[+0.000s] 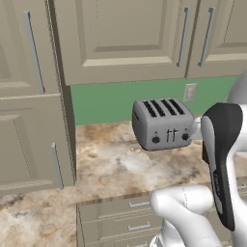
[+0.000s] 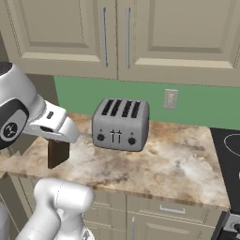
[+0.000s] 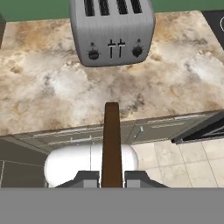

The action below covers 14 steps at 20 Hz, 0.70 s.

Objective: Start the toaster. Once the lever pops up, take the bread to the plate on the dining counter.

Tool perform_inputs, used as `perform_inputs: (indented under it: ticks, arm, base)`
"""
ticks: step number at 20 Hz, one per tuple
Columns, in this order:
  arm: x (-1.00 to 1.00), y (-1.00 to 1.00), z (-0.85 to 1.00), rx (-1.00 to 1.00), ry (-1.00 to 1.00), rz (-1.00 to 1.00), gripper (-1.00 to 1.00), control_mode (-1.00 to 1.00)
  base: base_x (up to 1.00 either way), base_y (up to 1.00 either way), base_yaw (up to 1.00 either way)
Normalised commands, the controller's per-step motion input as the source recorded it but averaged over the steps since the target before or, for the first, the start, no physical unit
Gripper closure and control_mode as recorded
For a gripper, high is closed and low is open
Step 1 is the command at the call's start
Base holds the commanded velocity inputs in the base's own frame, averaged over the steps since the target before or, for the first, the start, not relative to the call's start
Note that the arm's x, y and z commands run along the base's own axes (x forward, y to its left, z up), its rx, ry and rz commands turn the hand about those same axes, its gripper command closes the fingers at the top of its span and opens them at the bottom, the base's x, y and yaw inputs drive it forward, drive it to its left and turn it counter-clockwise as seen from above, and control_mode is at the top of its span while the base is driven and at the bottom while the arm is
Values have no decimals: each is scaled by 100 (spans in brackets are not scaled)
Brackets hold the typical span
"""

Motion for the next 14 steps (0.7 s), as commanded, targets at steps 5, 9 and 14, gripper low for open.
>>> perform_inputs:
  ticks: [5,9,14]
  arm:
    - [0,0,0,0,0,0,100,100]
    - [0,0,0,0,0,0,100,100]
    - [0,0,0,0,0,0,100,100]
  base:
    - [-100,-9,13]
    - [-100,-30,30]
    - [-95,-50,62]
